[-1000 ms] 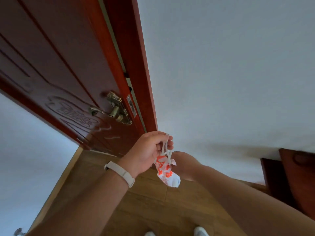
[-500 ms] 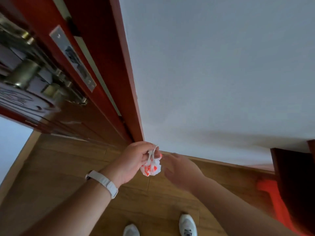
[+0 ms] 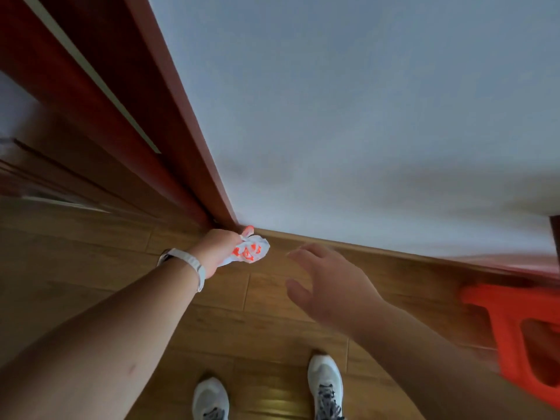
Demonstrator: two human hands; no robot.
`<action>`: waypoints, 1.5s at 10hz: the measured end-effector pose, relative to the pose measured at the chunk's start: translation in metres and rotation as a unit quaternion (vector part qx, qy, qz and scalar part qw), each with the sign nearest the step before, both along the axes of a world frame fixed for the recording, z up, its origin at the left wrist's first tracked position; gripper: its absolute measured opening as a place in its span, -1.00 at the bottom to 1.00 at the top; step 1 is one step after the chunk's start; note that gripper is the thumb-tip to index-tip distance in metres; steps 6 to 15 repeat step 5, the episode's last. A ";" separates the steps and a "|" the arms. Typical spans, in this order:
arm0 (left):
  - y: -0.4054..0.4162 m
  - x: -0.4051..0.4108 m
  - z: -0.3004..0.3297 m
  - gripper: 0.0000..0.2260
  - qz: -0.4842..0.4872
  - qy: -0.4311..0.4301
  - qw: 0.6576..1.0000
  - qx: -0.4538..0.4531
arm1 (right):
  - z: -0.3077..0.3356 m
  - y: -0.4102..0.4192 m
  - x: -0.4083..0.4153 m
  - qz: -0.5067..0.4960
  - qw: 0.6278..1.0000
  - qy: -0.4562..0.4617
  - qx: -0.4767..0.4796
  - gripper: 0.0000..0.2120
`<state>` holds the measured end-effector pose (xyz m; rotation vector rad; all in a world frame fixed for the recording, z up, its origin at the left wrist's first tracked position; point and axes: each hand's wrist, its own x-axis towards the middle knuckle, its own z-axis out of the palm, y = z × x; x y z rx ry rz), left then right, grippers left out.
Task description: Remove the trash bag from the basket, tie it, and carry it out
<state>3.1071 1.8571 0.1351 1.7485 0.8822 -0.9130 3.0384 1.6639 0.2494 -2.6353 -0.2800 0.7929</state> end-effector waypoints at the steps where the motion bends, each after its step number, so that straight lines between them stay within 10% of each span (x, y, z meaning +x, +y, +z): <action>1: 0.008 -0.010 -0.035 -0.73 0.019 0.017 1.000 -0.007 | -0.019 -0.003 -0.001 -0.011 1.000 0.003 0.007 -0.55; 5: 0.016 -0.047 -0.019 -0.92 0.070 -0.124 0.990 -0.013 | -0.024 0.006 0.002 -0.026 0.999 0.025 0.011 -0.58; 15: 0.016 -0.047 -0.019 -0.92 0.070 -0.124 0.990 -0.013 | -0.024 0.006 0.002 -0.026 0.999 0.025 0.011 -0.58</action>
